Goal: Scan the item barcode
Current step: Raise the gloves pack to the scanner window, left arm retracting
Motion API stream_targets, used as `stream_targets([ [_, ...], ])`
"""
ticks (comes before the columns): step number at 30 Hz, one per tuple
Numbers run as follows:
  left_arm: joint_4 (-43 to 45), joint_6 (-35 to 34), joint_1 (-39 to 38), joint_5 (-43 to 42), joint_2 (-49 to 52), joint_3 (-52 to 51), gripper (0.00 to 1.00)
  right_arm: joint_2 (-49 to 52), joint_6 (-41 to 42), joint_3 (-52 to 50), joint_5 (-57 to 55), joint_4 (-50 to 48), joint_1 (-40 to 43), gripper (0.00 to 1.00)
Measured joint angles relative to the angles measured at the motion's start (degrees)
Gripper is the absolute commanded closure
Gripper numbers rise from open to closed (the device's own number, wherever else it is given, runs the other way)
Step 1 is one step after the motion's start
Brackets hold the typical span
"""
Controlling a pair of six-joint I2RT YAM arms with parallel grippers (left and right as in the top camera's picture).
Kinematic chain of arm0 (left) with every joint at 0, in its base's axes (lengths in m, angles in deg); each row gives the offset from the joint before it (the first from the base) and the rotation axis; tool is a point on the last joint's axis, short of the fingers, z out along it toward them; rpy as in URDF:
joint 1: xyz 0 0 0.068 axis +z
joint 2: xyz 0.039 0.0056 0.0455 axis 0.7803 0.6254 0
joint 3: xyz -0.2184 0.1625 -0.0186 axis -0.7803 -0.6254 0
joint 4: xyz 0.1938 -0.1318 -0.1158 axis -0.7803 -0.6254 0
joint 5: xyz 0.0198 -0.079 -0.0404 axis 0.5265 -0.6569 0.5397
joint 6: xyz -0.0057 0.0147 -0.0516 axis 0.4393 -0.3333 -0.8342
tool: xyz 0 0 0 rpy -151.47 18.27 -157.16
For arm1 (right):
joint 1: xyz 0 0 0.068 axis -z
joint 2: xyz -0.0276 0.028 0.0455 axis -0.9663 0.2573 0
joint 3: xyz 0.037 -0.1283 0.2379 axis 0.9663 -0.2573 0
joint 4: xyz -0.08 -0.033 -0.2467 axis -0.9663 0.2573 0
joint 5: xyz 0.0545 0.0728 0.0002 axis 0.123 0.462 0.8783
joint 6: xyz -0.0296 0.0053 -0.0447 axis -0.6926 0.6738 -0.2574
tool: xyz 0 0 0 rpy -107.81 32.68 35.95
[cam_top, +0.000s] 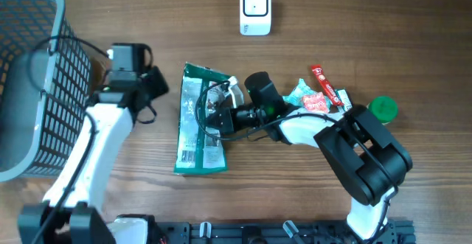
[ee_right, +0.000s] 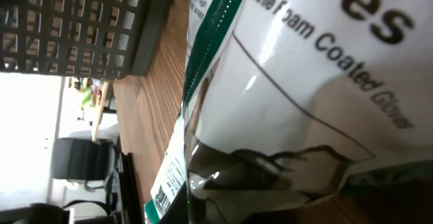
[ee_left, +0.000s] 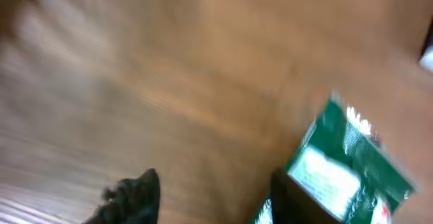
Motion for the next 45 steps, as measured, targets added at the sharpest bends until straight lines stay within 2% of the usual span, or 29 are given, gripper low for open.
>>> stream_targets([
  [2, 1.4, 0.3, 1.3, 1.0, -1.1, 0.0, 0.44, -1.6, -1.2, -0.1, -0.2, 0.5, 0.8, 0.96],
  [4, 2.1, 0.6, 2.5, 1.4, -1.2, 0.0, 0.35, -4.9, -2.6, -0.1, -0.6, 2.2, 2.1, 0.96],
  [5, 2.4, 0.9, 3.1, 1.7, -1.1, 0.0, 0.13, -7.3, -3.6, 0.1, -0.8, 4.3, 3.1, 0.96],
  [6, 2.8, 0.8, 3.7, 1.9, -1.0, 0.0, 0.00, -10.0, -4.9, 0.4, -1.4, 7.5, 4.2, 0.96],
  [10, 3.3, 1.2, 5.0, 2.3, -0.3, 0.0, 0.00, -18.0, -10.6, 5.6, -6.1, 24.0, 7.7, 0.96],
  [14, 2.4, 1.2, 5.5, 2.7, 0.5, 0.0, 0.00, -21.6, -19.2, 16.9, -13.2, 41.9, 8.7, 0.96],
  [15, 2.3, 1.2, 5.5, 2.7, 0.5, 0.0, 0.00, -21.8, -22.6, 22.3, -16.0, 47.4, 8.7, 0.96],
  [20, 2.2, 1.2, 5.5, 2.7, 0.5, 0.0, 0.00, -21.9, -31.6, 37.0, -26.3, 56.3, 8.6, 0.96],
  [25, 2.2, 1.2, 5.5, 2.7, 0.5, 0.0, 0.00, -22.1, -41.0, 44.0, -36.9, 53.0, 8.6, 0.96],
  [32, 2.2, 1.2, 5.5, 2.7, 0.5, 0.0, 0.00, -20.2, -56.5, 44.3, -50.0, 43.6, 8.6, 0.96],
  [39, 2.2, 1.2, 5.5, 2.7, 0.5, 0.0, 0.00, -9.0, -69.4, 44.6, -59.1, 33.1, 8.5, 0.96],
  [45, 2.1, 1.2, 5.5, 2.7, 0.6, 0.0, 0.00, 4.3, -76.0, 44.5, -70.9, 15.9, 8.5, 0.96],
])
